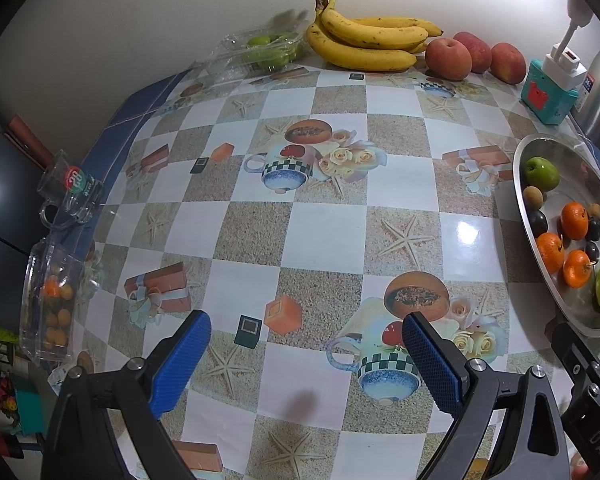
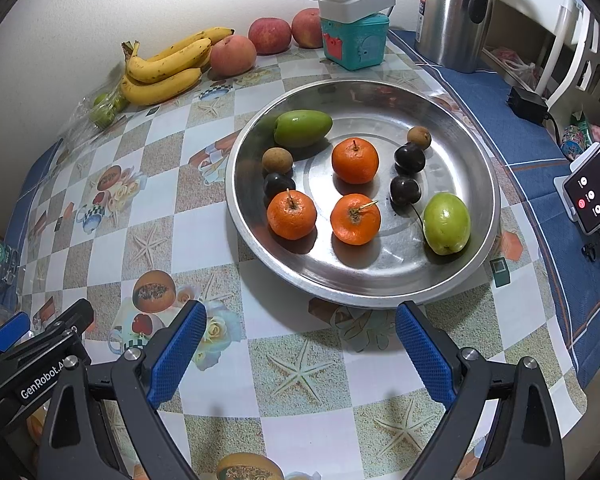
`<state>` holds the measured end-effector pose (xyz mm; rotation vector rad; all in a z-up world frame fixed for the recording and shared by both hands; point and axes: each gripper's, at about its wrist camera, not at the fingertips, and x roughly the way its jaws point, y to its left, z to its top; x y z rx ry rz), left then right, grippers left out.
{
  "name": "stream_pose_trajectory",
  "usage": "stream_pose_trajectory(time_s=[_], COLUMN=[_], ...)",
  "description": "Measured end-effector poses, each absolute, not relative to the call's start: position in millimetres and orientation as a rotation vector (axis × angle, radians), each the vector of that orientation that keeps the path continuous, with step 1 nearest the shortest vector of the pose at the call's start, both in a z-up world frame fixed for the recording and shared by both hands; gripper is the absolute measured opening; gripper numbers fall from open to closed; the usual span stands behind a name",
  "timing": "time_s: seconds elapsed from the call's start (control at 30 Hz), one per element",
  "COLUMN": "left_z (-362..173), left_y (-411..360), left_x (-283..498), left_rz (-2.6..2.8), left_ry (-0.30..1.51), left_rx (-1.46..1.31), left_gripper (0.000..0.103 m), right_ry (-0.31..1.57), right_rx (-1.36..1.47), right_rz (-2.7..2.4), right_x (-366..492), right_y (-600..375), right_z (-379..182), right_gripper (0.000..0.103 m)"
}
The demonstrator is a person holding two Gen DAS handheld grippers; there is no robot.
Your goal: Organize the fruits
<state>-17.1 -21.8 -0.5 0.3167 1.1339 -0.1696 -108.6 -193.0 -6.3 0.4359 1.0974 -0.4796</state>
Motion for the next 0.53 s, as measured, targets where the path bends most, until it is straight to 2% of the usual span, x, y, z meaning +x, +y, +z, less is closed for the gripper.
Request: stream_pose_trajectory(time_s=[0.53], left_z=[-2.2], left_y=[-18.8], left_x=[-17.2], left_rz=[-0.16], left_ry=[1.143], left_rx=[0.307], left_gripper=[0.098], right_ry=[1.099], right_rx=[0.434], right_rz=[-0.48], right_x=[-108.0], right_y=[-191.6], right_z=[-7.9], right_gripper=[0.096])
